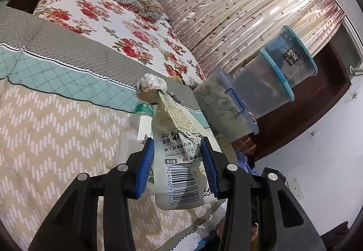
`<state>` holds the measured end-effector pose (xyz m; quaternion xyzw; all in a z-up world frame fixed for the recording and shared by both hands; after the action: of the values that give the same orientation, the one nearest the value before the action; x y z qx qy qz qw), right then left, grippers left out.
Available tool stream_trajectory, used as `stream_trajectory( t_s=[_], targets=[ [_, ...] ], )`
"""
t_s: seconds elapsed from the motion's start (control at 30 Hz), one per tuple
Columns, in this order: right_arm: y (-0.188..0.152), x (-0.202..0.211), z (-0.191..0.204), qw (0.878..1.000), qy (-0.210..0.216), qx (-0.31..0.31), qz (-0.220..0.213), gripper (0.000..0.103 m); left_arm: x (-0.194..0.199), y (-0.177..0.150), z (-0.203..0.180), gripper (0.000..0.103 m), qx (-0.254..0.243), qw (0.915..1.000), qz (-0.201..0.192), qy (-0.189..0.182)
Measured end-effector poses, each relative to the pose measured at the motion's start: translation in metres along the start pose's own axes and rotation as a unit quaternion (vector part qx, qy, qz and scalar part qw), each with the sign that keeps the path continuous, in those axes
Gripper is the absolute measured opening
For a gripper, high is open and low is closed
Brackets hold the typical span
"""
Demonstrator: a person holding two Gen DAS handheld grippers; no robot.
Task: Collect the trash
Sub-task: 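Grasp the white plastic bag with the right tool while the left tool holds the snack bag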
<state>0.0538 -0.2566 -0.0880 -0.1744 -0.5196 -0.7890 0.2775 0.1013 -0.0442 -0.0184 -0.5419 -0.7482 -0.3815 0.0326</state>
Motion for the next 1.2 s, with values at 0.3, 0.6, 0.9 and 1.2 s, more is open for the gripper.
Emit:
stream_trajectory(
  t_s=[0.3,0.6,0.9,1.2],
  targets=[
    [0.005,0.001,0.012,0.999,-0.013,0.036,0.003,0.072,0.017,0.001,0.017,0.04,0.004,0.9997,-0.017,0.018],
    [0.103,-0.032,0.015,0.998,-0.011,0.067,0.01,0.067,0.028,0.003,0.041,0.04,0.023,0.9992,-0.026,0.02],
    [0.161,-0.194,0.013,0.973,-0.061,0.124,0.184,0.075,0.024,-0.005,0.053,0.04,0.029,0.9991,-0.013,0.028],
    [0.115,-0.278,0.011,0.91,-0.137,0.246,0.303,0.042,0.014,-0.006,0.069,0.04,0.04,0.9987,0.001,0.033]
  ],
)
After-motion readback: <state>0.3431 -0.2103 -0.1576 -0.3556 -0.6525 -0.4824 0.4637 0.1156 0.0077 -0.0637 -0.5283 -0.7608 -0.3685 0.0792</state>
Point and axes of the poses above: each gripper's, at about its wrist camera, not at the fingertips, and x roughly against the way its jaws point, z to its left, y to its top, the point moved 10 cm from there along -x, roughly the way its jaws point
